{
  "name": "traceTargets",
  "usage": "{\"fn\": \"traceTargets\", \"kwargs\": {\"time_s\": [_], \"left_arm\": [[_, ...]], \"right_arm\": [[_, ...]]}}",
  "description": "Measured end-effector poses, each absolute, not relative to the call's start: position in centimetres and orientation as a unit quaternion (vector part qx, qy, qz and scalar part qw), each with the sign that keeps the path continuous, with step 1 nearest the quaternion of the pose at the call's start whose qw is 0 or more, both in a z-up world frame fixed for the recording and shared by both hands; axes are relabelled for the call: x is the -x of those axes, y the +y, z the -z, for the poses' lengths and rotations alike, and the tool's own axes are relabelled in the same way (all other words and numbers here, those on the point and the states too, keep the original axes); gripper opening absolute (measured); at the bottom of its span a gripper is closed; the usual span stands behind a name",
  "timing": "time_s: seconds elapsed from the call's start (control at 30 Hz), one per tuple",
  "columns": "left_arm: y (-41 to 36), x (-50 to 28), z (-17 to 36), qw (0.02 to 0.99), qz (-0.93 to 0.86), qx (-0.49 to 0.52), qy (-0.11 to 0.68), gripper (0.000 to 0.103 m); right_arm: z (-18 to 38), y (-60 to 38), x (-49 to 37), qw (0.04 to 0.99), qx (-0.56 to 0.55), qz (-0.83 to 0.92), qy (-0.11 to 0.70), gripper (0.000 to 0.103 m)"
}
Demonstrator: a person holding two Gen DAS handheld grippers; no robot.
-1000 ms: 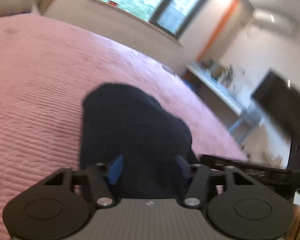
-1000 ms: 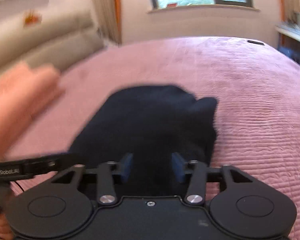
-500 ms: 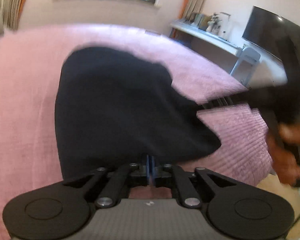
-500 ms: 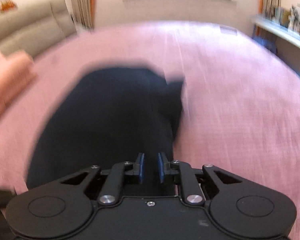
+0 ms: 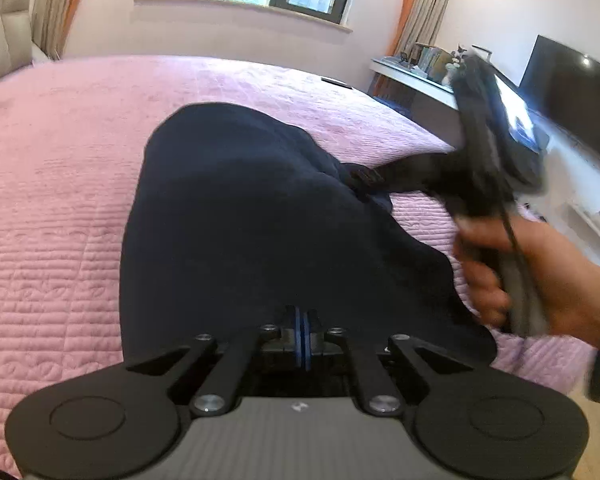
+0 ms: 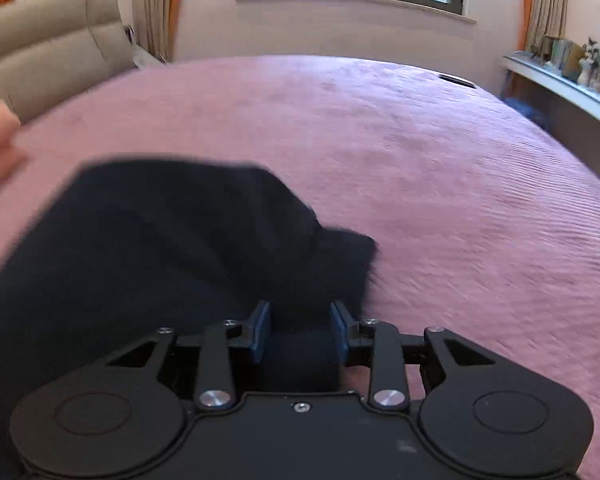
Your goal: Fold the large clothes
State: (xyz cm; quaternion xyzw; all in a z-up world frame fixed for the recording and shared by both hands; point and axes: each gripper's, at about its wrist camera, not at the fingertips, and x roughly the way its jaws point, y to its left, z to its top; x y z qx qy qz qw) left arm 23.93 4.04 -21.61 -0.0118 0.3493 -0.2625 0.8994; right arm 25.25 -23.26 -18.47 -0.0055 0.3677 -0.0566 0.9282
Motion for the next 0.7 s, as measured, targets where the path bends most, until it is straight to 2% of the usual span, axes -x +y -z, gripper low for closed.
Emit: {"fn": "traceTargets", "kwargs": {"time_s": [0.13, 0.2, 0.23, 0.3, 0.43, 0.5, 0.63, 0.67, 0.7], "left_arm": [[0.6, -21.9, 21.0, 0.92, 0.209, -0.068, 0.325, 0.005], [-0.7, -20.5, 20.1, 0.917, 0.209, -0.092, 0.326, 0.01], [-0.8, -20.1, 19.5, 0.918, 0.205, -0.097, 0.326, 0.011], [-0.9, -19.1, 17.8, 0.921, 0.192, -0.094, 0.324, 0.012], [0.3, -17.4, 13.0, 0.934, 0.171, -0.069, 0.306, 0.013], [1.0, -16.2, 10.0, 0.944, 0.157, -0.058, 0.283, 0.019], [3.1, -12.0, 4.4, 0.961, 0.146, -0.044, 0.232, 0.044], [3.5, -10.8, 3.2, 0.964, 0.141, -0.044, 0.223, 0.052], [3.9, -9.7, 2.2, 0.966, 0.138, -0.045, 0.215, 0.056]], "right_arm": [[16.7, -23.6, -21.7, 0.92, 0.051, 0.066, 0.382, 0.039], [14.5, -24.1, -18.9, 0.922, 0.036, 0.076, 0.377, 0.04], [13.7, -24.1, -17.6, 0.924, 0.024, 0.08, 0.372, 0.042], [11.4, -24.1, -14.2, 0.929, -0.008, 0.079, 0.362, 0.06], [7.6, -24.4, -8.2, 0.937, -0.079, 0.068, 0.332, 0.062], [5.6, -24.2, -6.1, 0.938, -0.101, 0.068, 0.324, 0.068], [1.4, -23.2, -3.0, 0.938, -0.115, 0.089, 0.314, 0.072], [0.6, -22.9, -2.3, 0.941, -0.121, 0.086, 0.303, 0.078], [-0.3, -22.4, -1.4, 0.945, -0.124, 0.083, 0.29, 0.079]]}}
